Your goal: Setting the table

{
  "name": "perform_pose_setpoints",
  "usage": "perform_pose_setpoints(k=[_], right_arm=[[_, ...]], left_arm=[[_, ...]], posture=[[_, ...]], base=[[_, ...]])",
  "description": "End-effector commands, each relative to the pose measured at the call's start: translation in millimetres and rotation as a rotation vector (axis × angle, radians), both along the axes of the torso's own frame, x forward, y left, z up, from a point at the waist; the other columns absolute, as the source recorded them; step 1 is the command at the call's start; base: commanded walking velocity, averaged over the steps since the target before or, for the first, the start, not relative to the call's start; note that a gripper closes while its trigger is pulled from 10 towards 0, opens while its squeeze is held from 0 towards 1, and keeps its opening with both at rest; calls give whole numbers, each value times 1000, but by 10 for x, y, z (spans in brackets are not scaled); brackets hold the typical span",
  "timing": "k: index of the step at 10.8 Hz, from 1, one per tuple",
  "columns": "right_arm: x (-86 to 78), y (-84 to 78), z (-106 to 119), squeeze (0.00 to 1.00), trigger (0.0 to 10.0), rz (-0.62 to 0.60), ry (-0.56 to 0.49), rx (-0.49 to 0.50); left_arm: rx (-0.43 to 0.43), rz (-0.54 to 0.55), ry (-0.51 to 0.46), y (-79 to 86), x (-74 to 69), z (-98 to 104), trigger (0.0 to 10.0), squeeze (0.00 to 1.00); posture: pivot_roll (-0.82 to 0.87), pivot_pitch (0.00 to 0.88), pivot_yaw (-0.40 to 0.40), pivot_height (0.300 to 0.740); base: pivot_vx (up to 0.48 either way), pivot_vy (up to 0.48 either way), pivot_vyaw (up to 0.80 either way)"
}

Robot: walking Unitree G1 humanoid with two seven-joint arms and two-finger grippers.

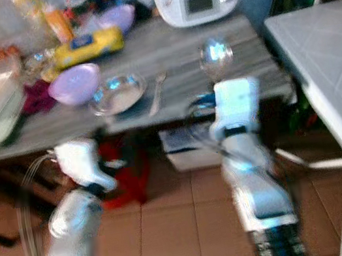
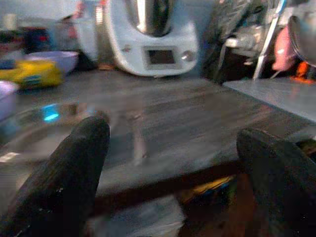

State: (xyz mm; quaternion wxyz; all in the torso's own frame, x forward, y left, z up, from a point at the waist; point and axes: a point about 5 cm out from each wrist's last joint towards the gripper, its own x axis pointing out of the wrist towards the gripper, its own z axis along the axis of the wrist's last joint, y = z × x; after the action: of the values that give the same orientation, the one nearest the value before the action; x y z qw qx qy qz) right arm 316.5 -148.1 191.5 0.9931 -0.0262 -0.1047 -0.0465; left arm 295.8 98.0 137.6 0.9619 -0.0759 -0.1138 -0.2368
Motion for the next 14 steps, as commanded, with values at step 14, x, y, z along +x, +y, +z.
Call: perform_pose_setpoints(k=[14], right_arm=[[239,185,-99,0,10000,-24,137,304]], left_arm=[[205,-153,61,218,-446,-277,10000,0]], posture=[[-61,222,113,740]], base=[[94,0,0]])
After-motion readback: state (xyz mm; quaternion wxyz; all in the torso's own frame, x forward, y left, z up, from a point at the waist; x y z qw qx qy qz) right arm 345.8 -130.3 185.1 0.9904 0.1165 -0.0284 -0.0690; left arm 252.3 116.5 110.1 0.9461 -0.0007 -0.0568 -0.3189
